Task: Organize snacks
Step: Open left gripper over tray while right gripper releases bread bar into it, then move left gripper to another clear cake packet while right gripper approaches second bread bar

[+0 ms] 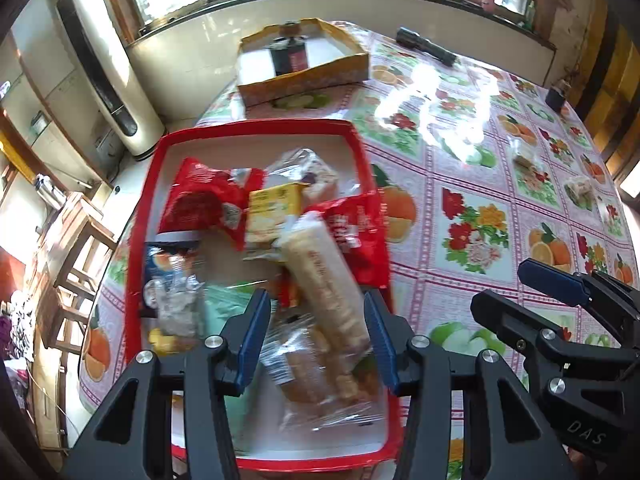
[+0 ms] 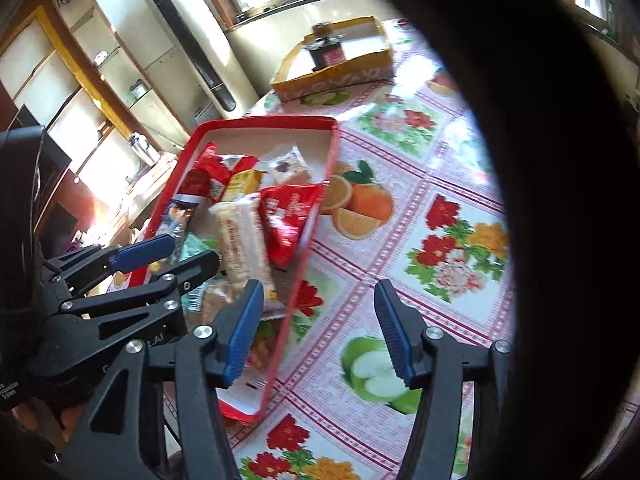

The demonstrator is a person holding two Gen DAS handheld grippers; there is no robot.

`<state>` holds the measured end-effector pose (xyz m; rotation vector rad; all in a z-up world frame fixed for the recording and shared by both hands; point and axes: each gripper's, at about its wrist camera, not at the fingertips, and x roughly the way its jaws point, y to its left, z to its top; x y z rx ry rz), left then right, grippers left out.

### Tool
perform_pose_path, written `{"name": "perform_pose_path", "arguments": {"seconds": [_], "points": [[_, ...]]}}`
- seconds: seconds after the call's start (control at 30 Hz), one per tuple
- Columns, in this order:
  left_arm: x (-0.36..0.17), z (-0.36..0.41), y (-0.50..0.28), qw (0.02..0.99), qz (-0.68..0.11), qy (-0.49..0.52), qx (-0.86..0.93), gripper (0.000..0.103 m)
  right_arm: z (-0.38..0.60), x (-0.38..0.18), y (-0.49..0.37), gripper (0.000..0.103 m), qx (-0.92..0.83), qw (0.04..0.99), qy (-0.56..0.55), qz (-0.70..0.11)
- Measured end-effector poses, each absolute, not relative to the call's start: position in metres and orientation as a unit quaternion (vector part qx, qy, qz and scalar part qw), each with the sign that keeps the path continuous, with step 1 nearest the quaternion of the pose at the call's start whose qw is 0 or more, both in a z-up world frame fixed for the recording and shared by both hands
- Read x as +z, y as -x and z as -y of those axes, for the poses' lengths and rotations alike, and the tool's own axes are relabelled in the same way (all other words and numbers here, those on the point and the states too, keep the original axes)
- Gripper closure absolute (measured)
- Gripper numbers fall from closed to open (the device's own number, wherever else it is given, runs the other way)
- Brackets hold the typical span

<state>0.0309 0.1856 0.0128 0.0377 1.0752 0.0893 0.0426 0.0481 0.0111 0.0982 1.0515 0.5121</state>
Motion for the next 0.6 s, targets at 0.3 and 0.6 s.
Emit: {"name": "perform_pose_path", "arguments": {"seconds": [0.3, 0.6], "points": [[0.000, -0.084, -0.090, 0.839, -0.542, -0.049, -0.015, 0.054, 0.134, -0.011, -0.085, 0.037, 0.049, 0.855, -0.137, -0.498], [-0.008, -0.030, -0.168, 0.825, -0.561, -0.061, -0.010, 0.055, 0.250, -0.044, -0.156, 0.034, -0.075, 0.815, -0.254, -0.515]]}}
